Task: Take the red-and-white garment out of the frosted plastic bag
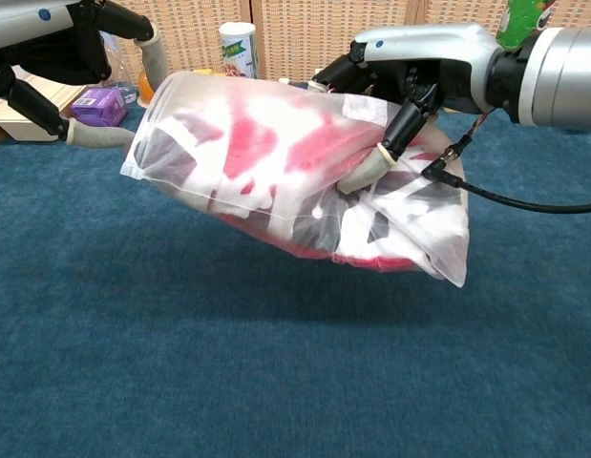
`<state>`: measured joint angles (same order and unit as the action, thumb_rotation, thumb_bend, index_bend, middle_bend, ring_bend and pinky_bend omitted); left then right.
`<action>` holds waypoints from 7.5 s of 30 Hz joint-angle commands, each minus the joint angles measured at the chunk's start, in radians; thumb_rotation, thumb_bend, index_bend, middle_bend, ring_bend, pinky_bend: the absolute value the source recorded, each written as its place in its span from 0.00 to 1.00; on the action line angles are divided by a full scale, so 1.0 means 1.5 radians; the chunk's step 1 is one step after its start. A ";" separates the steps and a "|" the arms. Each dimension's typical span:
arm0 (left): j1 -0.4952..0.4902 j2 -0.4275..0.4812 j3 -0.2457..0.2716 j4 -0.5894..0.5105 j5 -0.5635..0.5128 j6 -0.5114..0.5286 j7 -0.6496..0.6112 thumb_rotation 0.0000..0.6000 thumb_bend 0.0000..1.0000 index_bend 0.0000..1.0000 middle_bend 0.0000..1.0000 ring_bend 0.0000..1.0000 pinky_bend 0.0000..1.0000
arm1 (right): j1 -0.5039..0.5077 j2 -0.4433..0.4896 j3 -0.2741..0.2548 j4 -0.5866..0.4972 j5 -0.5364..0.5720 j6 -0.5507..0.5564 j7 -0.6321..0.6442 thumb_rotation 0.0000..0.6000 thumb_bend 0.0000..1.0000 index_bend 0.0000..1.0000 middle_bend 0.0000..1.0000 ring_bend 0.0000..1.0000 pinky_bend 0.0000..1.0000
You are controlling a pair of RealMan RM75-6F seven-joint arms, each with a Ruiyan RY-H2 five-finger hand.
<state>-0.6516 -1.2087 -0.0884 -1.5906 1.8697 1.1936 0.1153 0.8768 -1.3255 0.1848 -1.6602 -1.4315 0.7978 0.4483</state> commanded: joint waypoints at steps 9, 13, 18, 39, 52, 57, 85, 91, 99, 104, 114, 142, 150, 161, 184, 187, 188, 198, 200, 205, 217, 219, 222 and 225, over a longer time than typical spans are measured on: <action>-0.014 -0.024 0.011 0.012 -0.004 0.001 -0.004 0.94 0.22 0.43 1.00 0.91 0.86 | 0.000 -0.002 -0.001 0.005 -0.011 0.010 0.024 1.00 0.18 0.85 0.92 1.00 1.00; -0.019 -0.031 0.012 0.014 -0.003 0.005 -0.006 0.94 0.22 0.43 1.00 0.91 0.86 | 0.001 -0.004 -0.001 0.005 -0.009 0.010 0.028 1.00 0.18 0.85 0.92 1.00 1.00; -0.024 -0.042 0.013 0.017 0.000 0.014 -0.009 0.94 0.22 0.43 1.00 0.91 0.86 | 0.002 -0.004 -0.001 0.005 -0.006 0.008 0.027 1.00 0.18 0.85 0.92 1.00 1.00; -0.023 -0.015 0.026 -0.005 -0.011 0.024 0.000 0.93 0.22 0.43 1.00 0.91 0.86 | 0.005 -0.018 -0.012 0.020 0.005 -0.003 -0.003 1.00 0.18 0.85 0.92 1.00 1.00; -0.025 -0.023 0.032 0.005 -0.014 0.031 -0.006 0.93 0.22 0.43 1.00 0.91 0.86 | 0.000 -0.011 -0.007 0.017 0.016 0.001 0.002 1.00 0.18 0.85 0.92 1.00 1.00; -0.020 -0.014 0.034 0.006 -0.016 0.038 -0.004 0.93 0.22 0.43 1.00 0.91 0.86 | -0.001 -0.008 -0.007 0.014 0.014 0.002 0.004 1.00 0.18 0.85 0.92 1.00 1.00; -0.038 -0.058 0.030 0.014 -0.008 0.046 -0.011 0.93 0.22 0.43 1.00 0.91 0.86 | -0.006 0.005 -0.007 -0.019 -0.001 0.015 0.009 1.00 0.18 0.85 0.92 1.00 1.00; -0.042 -0.068 0.035 0.016 -0.010 0.039 -0.017 0.93 0.22 0.43 1.00 0.91 0.86 | -0.005 0.004 -0.005 -0.019 0.002 0.014 0.018 1.00 0.18 0.85 0.92 1.00 1.00; -0.042 -0.066 0.036 0.017 -0.028 0.036 -0.055 0.93 0.22 0.44 1.00 0.91 0.86 | -0.006 0.010 -0.002 -0.019 0.004 0.011 0.034 1.00 0.18 0.85 0.92 1.00 1.00; -0.042 -0.065 0.041 0.022 -0.030 0.033 -0.060 0.93 0.22 0.46 1.00 0.91 0.86 | -0.007 0.013 0.000 -0.021 0.003 0.013 0.041 1.00 0.18 0.85 0.92 1.00 1.00; -0.045 -0.054 0.043 0.009 -0.050 0.015 -0.080 0.92 0.22 0.48 1.00 0.91 0.86 | -0.006 0.008 0.003 -0.019 0.011 0.010 0.059 1.00 0.18 0.85 0.92 1.00 1.00; -0.074 -0.056 0.051 0.003 -0.062 -0.018 -0.202 0.92 0.24 0.49 1.00 0.91 0.86 | 0.003 -0.017 0.044 -0.015 0.042 0.014 0.115 1.00 0.18 0.85 0.92 1.00 1.00; -0.074 -0.056 0.050 0.010 -0.073 -0.025 -0.191 0.90 0.28 0.51 1.00 0.91 0.86 | 0.001 -0.025 0.063 0.003 0.096 0.008 0.116 1.00 0.18 0.85 0.92 1.00 1.00; -0.066 -0.068 0.042 0.033 -0.080 -0.003 -0.179 0.84 0.23 0.51 1.00 0.91 0.86 | -0.009 -0.023 0.078 0.001 0.110 0.000 0.152 1.00 0.18 0.85 0.92 1.00 1.00; -0.090 -0.065 0.014 0.010 -0.145 -0.056 -0.234 1.00 0.50 0.82 1.00 0.95 0.86 | -0.020 -0.027 0.125 0.005 0.214 -0.013 0.152 1.00 0.17 0.85 0.92 1.00 1.00; -0.090 -0.058 0.012 0.014 -0.155 -0.061 -0.252 1.00 0.50 0.82 1.00 0.95 0.87 | -0.023 -0.029 0.123 0.004 0.218 -0.017 0.148 1.00 0.17 0.85 0.92 1.00 1.00; -0.090 -0.056 0.011 0.016 -0.157 -0.062 -0.258 1.00 0.50 0.82 1.00 0.95 0.87 | -0.024 -0.029 0.123 0.002 0.220 -0.020 0.147 1.00 0.17 0.85 0.92 1.00 1.00; -0.084 -0.032 0.011 0.017 -0.163 -0.060 -0.288 1.00 0.50 0.83 1.00 0.95 0.87 | -0.034 -0.033 0.116 0.005 0.222 -0.038 0.146 1.00 0.17 0.85 0.92 1.00 1.00; -0.084 -0.028 0.013 0.016 -0.162 -0.063 -0.292 1.00 0.50 0.83 1.00 0.95 0.87 | -0.035 -0.034 0.115 0.008 0.219 -0.039 0.143 1.00 0.17 0.85 0.92 1.00 1.00; -0.085 -0.036 0.030 0.034 -0.155 -0.079 -0.293 1.00 0.49 0.83 1.00 0.95 0.87 | -0.040 -0.042 0.099 0.015 0.207 -0.035 0.114 1.00 0.17 0.85 0.92 1.00 1.00; -0.089 -0.089 0.046 0.113 -0.150 -0.097 -0.303 1.00 0.47 0.83 1.00 0.95 0.87 | -0.040 -0.075 0.077 0.054 0.213 -0.019 0.031 1.00 0.17 0.85 0.92 1.00 1.00; -0.090 -0.093 0.045 0.121 -0.150 -0.095 -0.307 1.00 0.47 0.83 1.00 0.95 0.87 | -0.041 -0.079 0.074 0.057 0.214 -0.018 0.021 1.00 0.17 0.85 0.92 1.00 1.00; -0.090 -0.095 0.045 0.126 -0.145 -0.089 -0.308 1.00 0.47 0.83 1.00 0.95 0.87 | -0.042 -0.083 0.071 0.060 0.210 -0.014 0.006 1.00 0.17 0.85 0.92 1.00 1.00; -0.090 -0.094 0.047 0.127 -0.140 -0.083 -0.307 1.00 0.47 0.83 1.00 0.95 0.87 | -0.043 -0.083 0.070 0.059 0.207 -0.014 0.002 1.00 0.17 0.85 0.92 1.00 1.00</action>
<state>-0.7862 -1.3505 -0.0189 -1.4009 1.6586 1.0678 -0.3460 0.8126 -1.4503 0.2907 -1.5714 -1.1206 0.7766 0.4522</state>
